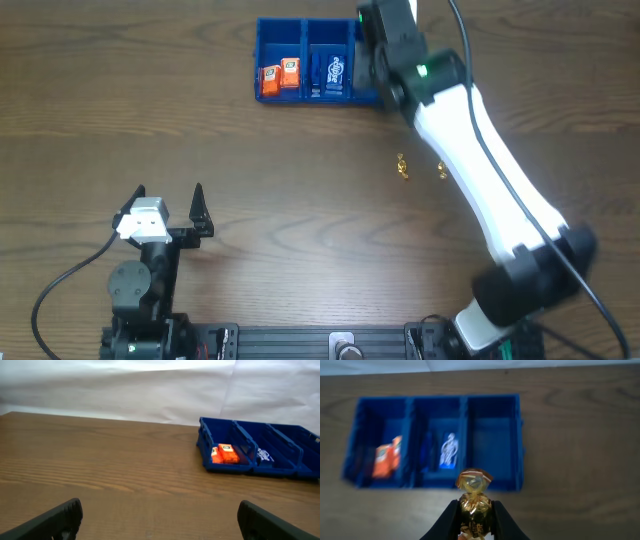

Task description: Sort Candies Into Trays

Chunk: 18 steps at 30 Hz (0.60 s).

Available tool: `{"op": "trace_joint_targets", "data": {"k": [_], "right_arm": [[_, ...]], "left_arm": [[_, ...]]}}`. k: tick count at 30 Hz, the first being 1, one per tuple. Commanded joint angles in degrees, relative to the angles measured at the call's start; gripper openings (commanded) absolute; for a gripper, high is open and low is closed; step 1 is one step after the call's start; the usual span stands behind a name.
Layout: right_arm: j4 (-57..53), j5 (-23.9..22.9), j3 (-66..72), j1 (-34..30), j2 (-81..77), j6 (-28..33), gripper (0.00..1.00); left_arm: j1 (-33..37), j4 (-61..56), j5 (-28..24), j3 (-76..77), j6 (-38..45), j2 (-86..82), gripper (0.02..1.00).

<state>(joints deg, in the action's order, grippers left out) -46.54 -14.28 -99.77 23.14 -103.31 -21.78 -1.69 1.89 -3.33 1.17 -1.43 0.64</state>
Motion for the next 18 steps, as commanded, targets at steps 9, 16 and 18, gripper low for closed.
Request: {"op": "trace_joint_targets", "data": {"k": [9,16,18], "right_arm": [[5.6,1.5,-5.2,-4.4,-15.6,4.0,0.165],[6.9,1.5,-5.2,-4.7,-16.2,4.0,0.178],[6.9,1.5,-5.2,-4.7,-16.3,4.1,0.248]], "left_arm": [[0.2,2.4,-0.7,-0.9,0.6,-0.3,0.998],[0.2,2.4,-0.7,-0.9,0.6,-0.3,0.998],[0.2,2.4,-0.7,-0.9,0.6,-0.3,0.998]]}}
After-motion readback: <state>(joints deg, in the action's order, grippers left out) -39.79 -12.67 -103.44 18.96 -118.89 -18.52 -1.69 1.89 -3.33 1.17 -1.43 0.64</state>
